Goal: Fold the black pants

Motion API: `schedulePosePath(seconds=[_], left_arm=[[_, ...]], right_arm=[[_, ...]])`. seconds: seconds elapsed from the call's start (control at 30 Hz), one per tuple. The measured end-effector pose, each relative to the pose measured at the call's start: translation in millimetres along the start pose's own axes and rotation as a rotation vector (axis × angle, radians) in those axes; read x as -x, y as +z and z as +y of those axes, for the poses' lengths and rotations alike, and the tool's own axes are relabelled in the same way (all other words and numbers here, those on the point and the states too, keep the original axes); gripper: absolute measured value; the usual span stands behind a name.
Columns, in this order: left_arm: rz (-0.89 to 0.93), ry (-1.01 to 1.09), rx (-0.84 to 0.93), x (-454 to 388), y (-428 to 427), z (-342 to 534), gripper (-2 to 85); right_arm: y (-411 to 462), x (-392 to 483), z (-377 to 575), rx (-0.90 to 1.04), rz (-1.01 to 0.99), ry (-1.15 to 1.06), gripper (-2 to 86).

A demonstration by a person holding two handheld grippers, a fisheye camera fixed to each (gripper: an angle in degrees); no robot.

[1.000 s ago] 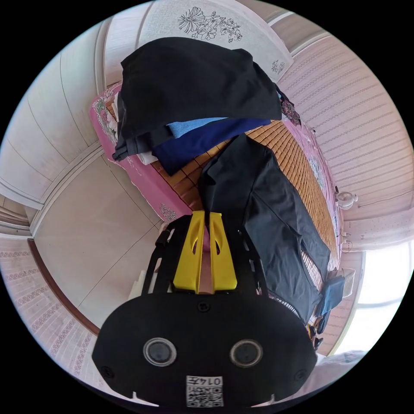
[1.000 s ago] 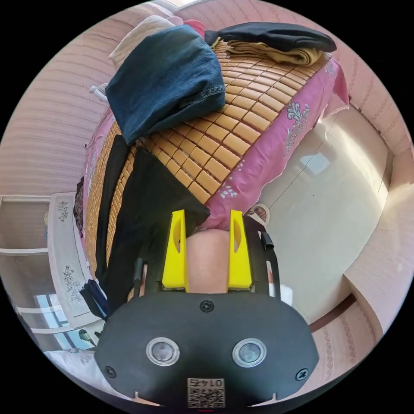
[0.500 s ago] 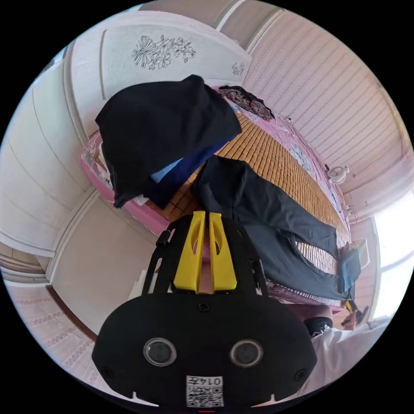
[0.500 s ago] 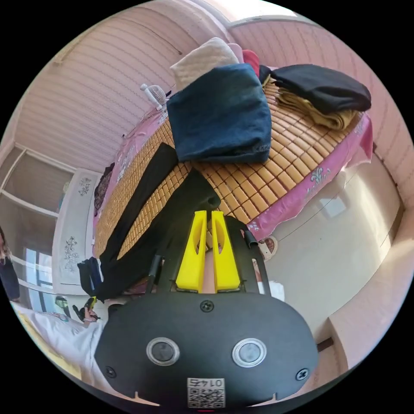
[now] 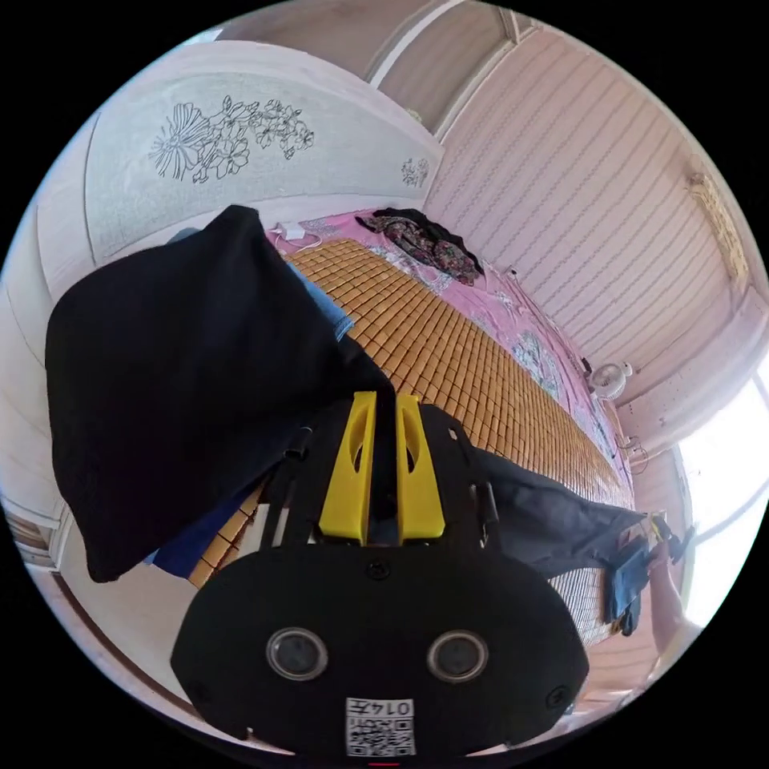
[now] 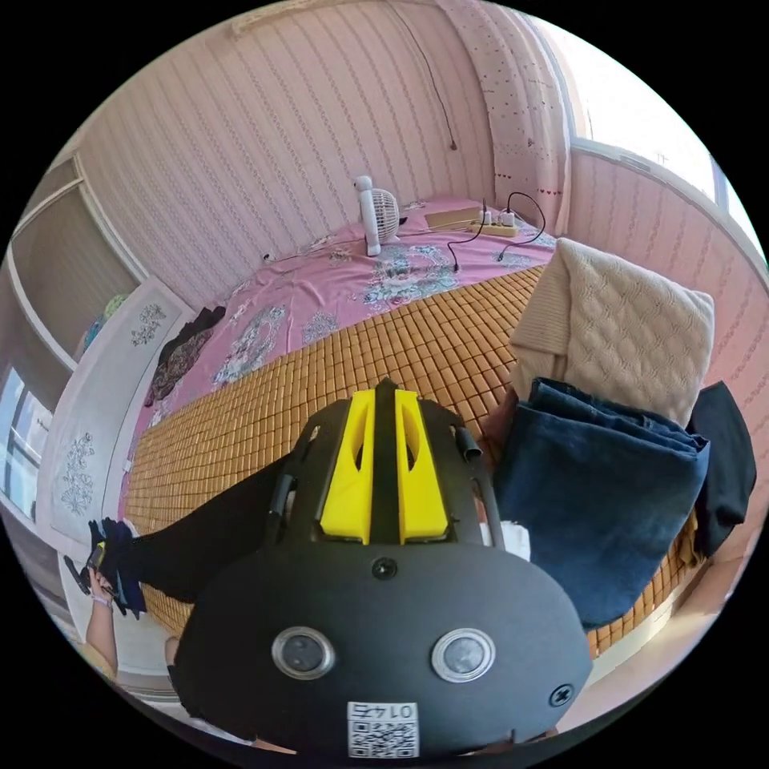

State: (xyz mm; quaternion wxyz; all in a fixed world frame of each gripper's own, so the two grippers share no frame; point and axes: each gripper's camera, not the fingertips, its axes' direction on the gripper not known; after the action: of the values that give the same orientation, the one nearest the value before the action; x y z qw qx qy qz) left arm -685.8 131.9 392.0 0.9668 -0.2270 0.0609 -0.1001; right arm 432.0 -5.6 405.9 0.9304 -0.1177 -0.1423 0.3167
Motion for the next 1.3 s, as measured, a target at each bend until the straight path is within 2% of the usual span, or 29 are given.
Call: schedulePosePath(seconds=[0.03,0.1,0.27,0.37,0.43,0.5,0.67,0.9,1.07,1.17,1.3], left_arm=[[0.022,-0.052,0.023,1,2,1,6.5],[0.049,-0.065,0.008,-6,-6,7,6.7],[-0.054,0.149,0.009,-59,-29,27,2.2],[-0.094,0.300,0.185,-98,-2,42,-0.5],[-0.273,0.307,0.303,-119,27,49,-0.8],[-0.332,0.330,0.334,-134,38,51,-0.9],[-0.354,0.411,0.406,-162,30,44,-1.0],[-0.311,0.435,0.555,-175,0,55,-1.0],[-0.312,0.489,0.414,-209,-53,74,-0.9],[-0.216,0.610,0.302,-249,-95,92,-0.6],[-0.094,0.820,0.213,-319,-112,134,2.0]], right_arm=[[6,3,2,0.011,0.005,0.000,6.7],[35,11,16,0.162,0.033,-0.055,10.2],[69,21,70,0.370,0.187,-0.264,9.6],[89,19,88,0.507,0.248,-0.311,7.2],[85,19,90,0.471,0.236,-0.316,6.1],[81,16,90,0.472,0.225,-0.317,5.1],[66,9,106,0.532,0.291,-0.415,1.4],[-12,-49,182,0.606,0.239,-0.305,-0.1],[-66,-96,220,0.584,0.182,-0.157,0.5],[-98,-122,226,0.476,0.217,-0.027,2.5],[-103,-158,227,0.417,0.055,0.150,9.5]])
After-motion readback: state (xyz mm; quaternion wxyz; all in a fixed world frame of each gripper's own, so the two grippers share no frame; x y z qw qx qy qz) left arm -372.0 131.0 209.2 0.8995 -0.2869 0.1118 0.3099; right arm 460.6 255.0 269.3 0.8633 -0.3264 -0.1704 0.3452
